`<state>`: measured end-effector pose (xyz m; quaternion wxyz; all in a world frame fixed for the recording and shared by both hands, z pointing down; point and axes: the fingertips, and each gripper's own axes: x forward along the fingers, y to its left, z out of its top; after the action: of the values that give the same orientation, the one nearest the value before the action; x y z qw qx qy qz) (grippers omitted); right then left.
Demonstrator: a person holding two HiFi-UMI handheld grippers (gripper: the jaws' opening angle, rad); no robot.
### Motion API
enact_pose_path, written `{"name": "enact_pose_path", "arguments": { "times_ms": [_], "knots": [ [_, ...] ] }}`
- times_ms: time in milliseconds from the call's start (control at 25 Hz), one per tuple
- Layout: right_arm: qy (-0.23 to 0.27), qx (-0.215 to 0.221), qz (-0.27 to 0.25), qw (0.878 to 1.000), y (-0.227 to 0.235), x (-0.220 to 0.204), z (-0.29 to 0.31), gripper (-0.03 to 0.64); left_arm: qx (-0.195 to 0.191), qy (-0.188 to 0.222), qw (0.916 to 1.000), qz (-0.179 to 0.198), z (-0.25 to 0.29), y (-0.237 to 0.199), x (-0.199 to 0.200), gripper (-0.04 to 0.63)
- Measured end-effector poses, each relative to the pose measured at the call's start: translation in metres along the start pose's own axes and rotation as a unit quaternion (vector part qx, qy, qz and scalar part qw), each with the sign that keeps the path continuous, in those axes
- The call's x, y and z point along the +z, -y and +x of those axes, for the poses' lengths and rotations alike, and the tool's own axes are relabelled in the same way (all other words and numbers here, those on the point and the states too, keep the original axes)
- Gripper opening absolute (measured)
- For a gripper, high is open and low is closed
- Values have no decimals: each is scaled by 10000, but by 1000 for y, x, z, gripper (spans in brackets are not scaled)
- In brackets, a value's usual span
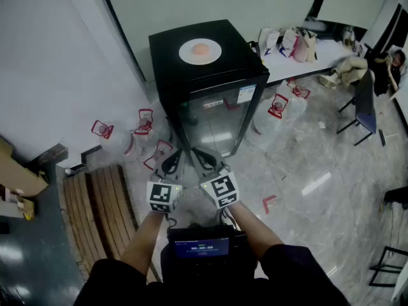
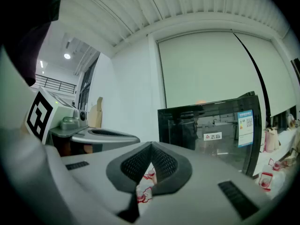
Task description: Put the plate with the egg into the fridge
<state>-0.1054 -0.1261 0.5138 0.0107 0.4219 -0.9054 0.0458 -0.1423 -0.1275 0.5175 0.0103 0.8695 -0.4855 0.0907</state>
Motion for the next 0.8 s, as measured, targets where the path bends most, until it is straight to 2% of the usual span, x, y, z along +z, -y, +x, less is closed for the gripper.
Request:
{"name": "enact_pose_path", "arguments": {
  "times_ms": [400, 520, 680, 720, 800],
  "knots": [
    [-63, 36, 19, 10000, -1, -8, 17, 9, 33, -175, 9998, 1, 8, -28, -20, 14],
    [-74, -37, 167, 9998, 0, -14, 24, 9, -90, -307, 9995, -15, 16, -43, -31, 14],
    [-210, -157, 301, 9992, 1, -27, 37, 9, -454, -667, 9965, -239, 35, -68, -59, 17],
    [-249, -196, 308, 9990, 2, -31, 40, 9, -569, -738, 9953, -272, 41, -75, -65, 38],
    [-337, -291, 308, 9985, 4, -40, 44, 9, -820, -890, 9923, -249, 55, -86, -79, 122]
  ]
}}
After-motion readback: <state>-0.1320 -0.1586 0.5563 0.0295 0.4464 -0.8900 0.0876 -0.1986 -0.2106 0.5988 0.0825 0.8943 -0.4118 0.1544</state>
